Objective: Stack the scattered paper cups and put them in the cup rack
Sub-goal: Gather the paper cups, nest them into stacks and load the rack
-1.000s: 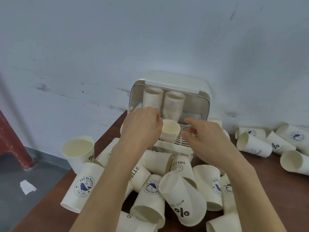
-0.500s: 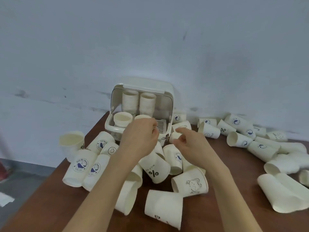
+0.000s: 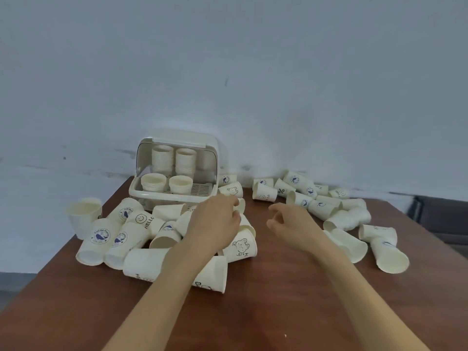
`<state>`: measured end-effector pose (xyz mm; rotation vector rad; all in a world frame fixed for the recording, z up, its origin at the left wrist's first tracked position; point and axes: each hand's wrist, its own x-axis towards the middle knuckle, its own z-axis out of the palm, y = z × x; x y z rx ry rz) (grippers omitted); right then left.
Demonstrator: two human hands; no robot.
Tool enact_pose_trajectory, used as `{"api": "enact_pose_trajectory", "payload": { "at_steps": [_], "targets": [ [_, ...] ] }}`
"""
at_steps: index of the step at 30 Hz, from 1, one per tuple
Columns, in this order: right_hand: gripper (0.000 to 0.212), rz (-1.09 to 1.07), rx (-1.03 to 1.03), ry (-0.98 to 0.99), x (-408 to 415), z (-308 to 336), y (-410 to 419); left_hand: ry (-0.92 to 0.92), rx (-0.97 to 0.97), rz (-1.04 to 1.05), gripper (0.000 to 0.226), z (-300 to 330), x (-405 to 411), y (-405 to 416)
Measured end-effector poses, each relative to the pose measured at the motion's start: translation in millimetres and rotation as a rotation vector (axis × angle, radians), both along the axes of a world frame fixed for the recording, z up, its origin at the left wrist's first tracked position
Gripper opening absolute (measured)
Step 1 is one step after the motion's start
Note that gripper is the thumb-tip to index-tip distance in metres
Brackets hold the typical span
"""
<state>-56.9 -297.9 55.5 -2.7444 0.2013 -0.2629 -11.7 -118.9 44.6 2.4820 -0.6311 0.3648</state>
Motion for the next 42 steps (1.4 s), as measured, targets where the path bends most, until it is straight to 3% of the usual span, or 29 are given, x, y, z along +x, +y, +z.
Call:
{"api": "enact_pose_trajectory", "payload": {
  "at_steps": [7, 18, 30, 34, 42],
  "targets": [
    [0.042, -0.068, -0.128, 0.012, -30.6, -0.2, -31.4, 0.009, 0.035, -0.071, 0.031, -6.4, -18.3, -21.9],
    [0.039, -0.040, -0.124, -0.045, -42.6, -31.5, -61.2, 0.059, 0.059, -0.099, 0.030, -28.2, -13.3, -43.5],
    [0.028, 0.143, 0.056, -0.046, -48.6, -76.1, 36.3, 0.095, -0.003, -0.015, 0.032, -54.8, -27.5, 22.0],
    [0.018, 0.093, 0.094, 0.034, -44.1, -86.0, 72.7, 0.075, 0.010, 0.056, 0.030, -60.9, -32.1, 52.4],
    [0.028, -0.100, 0.065, 0.081, -36.7, -98.8, 107.0, 0.100, 0.013, 0.126, 0.022, -70.8, -43.2, 95.9]
  ]
}}
